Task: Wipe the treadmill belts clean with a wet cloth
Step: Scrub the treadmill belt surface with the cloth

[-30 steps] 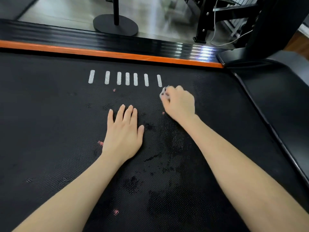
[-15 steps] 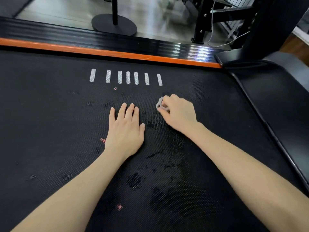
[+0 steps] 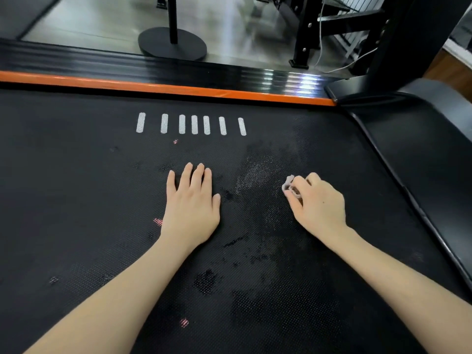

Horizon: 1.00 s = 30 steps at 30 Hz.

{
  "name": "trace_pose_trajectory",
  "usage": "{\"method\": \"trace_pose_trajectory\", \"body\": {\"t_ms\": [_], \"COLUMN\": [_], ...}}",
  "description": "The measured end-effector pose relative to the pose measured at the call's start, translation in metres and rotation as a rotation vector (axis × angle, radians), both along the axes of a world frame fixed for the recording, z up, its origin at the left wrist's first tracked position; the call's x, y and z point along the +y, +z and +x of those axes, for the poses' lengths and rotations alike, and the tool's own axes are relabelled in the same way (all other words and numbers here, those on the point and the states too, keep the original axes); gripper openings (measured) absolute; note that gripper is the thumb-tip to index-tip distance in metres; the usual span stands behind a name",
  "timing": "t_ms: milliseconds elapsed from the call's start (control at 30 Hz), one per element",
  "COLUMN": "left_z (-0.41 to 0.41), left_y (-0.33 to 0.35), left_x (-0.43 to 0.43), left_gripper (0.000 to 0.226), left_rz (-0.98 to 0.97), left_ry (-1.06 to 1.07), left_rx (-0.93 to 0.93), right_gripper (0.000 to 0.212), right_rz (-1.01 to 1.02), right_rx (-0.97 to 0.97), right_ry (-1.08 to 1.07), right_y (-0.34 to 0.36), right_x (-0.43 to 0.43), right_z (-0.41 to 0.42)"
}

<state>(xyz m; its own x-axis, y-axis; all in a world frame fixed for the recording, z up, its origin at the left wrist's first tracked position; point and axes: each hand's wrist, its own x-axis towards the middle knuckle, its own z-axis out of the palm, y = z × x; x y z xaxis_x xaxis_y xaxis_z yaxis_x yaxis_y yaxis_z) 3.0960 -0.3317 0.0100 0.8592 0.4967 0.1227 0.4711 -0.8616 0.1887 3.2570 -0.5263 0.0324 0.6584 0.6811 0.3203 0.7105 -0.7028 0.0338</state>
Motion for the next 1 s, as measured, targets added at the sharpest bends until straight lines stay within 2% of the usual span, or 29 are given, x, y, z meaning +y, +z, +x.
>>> {"method": "trace_pose_trajectory", "body": {"t_ms": [167, 333, 500, 633, 700, 800, 867, 933, 1000], "left_z": [0.004, 0.035, 0.059, 0.060, 0.060, 0.060, 0.059, 0.058, 0.058], "left_y": [0.009, 0.023, 0.004, -0.001, -0.002, -0.002, -0.002, -0.003, -0.004], "left_x": [0.006, 0.056, 0.070, 0.072, 0.071, 0.072, 0.072, 0.073, 0.074], "left_gripper": [0.054, 0.048, 0.068, 0.075, 0.074, 0.073, 0.072, 0.070, 0.068], "left_rz": [-0.027, 0.122, 0.099, 0.076, 0.077, 0.069, 0.064, 0.063, 0.060], "left_ry": [0.001, -0.017, -0.052, -0.033, -0.038, -0.040, -0.038, -0.040, -0.042], "left_rx": [-0.018, 0.005, 0.029, 0.037, 0.030, 0.024, 0.015, 0.008, 0.004], "right_gripper": [0.020, 0.029, 0.031, 0.032, 0.031, 0.021, 0.026, 0.025, 0.025], "right_rz": [0.047, 0.023, 0.030, 0.029, 0.043, 0.115, 0.116, 0.092, 0.075], "right_rx": [0.002, -0.015, -0.019, 0.033, 0.041, 0.075, 0.077, 0.048, 0.013], "right_ry": [-0.027, -0.136, -0.185, -0.276, -0.186, 0.205, 0.384, 0.345, 0.081], "right_y": [-0.004, -0.003, -0.007, 0.002, 0.004, -0.002, -0.006, -0.006, -0.002], "right_x": [0.024, 0.058, 0.081, 0.107, 0.111, 0.107, 0.101, 0.100, 0.103], "right_z": [0.032, 0.083, 0.126, 0.134, 0.112, 0.052, 0.034, 0.058, 0.107]}}
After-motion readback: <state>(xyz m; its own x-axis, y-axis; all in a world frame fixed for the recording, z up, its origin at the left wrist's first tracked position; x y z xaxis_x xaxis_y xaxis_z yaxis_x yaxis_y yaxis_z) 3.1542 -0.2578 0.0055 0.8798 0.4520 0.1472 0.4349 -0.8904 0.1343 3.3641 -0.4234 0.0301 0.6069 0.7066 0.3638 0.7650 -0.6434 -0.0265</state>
